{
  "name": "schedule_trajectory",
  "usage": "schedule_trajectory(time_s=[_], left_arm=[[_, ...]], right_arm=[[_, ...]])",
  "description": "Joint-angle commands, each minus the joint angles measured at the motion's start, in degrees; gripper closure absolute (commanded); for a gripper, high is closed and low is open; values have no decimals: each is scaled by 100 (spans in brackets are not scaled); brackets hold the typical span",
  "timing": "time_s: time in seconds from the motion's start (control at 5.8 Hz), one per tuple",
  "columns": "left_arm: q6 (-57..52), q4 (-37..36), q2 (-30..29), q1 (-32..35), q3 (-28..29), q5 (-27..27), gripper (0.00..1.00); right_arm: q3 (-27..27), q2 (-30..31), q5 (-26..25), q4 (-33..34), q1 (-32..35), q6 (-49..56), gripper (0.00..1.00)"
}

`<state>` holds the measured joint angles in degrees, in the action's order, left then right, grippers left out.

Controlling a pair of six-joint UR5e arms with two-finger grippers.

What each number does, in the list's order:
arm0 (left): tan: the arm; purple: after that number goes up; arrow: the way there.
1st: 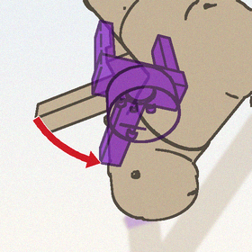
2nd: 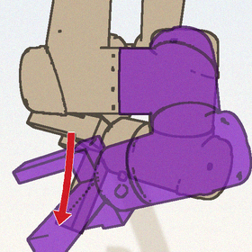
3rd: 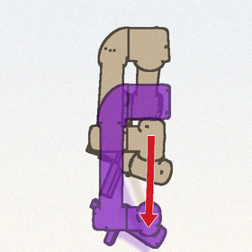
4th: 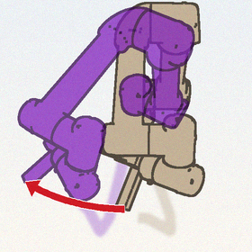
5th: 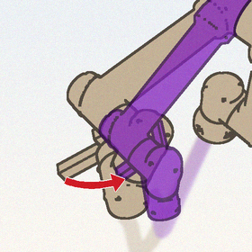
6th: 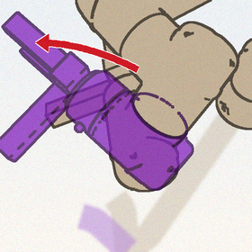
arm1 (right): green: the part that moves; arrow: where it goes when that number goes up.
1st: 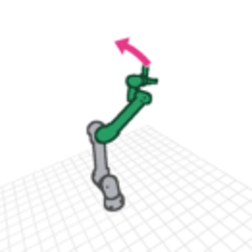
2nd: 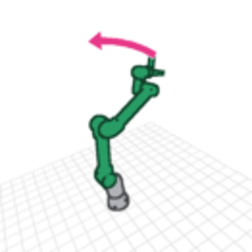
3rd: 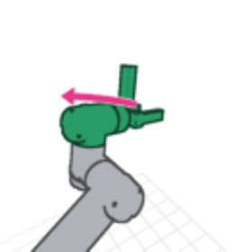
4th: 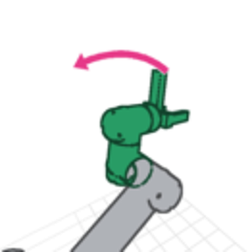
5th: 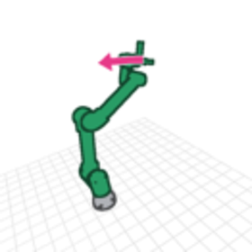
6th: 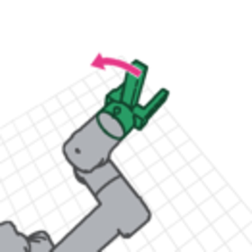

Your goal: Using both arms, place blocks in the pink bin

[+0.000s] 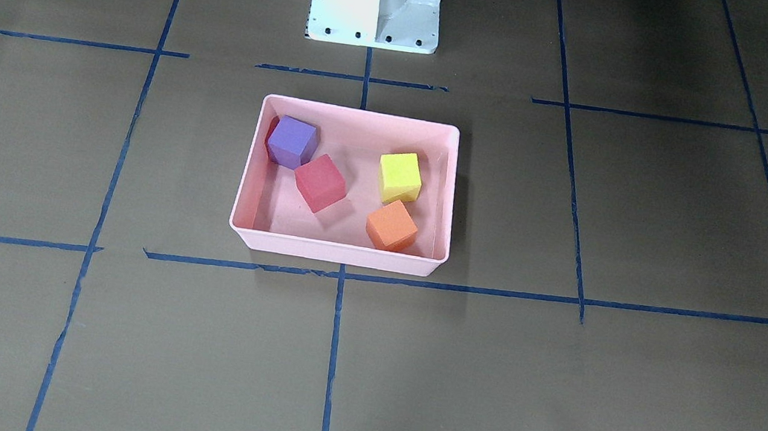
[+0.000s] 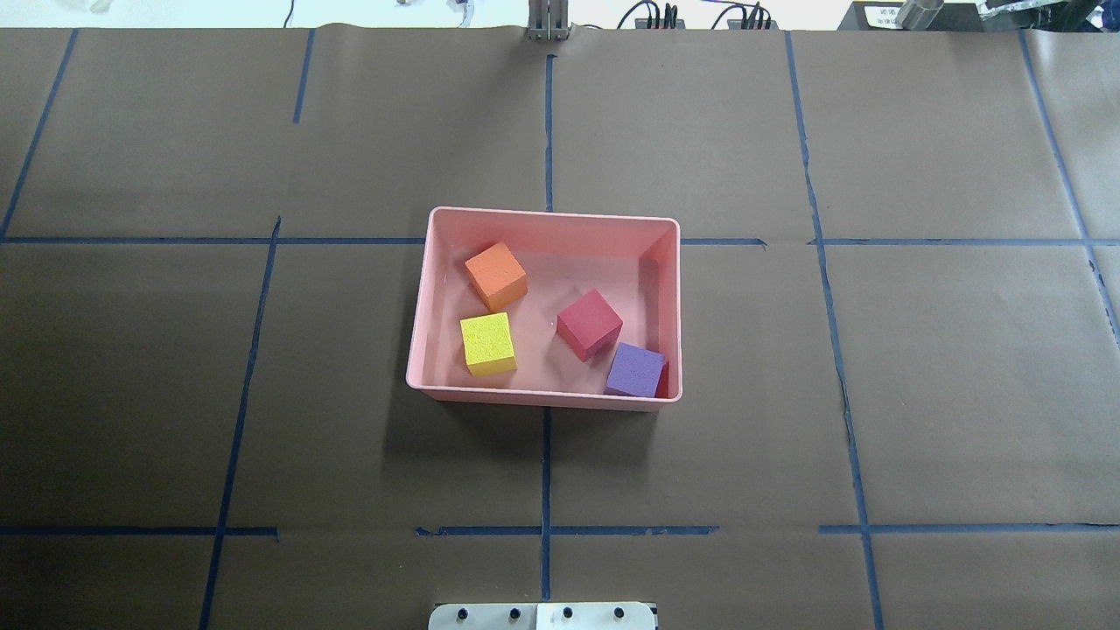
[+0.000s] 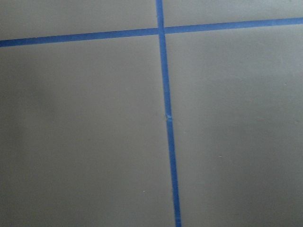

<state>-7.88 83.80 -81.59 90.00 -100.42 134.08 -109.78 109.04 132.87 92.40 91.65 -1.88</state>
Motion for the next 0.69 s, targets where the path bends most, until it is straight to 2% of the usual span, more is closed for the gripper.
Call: schedule_trajectory(time_s=[0.0, 0.52], left_arm=[[6, -39, -6, 0, -91, -75, 0], [-3, -92, -23, 0, -196, -84, 0]], right_arm=[[-26, 29, -15, 94, 2, 108, 0], [-17, 38, -24, 102, 2, 144, 0]])
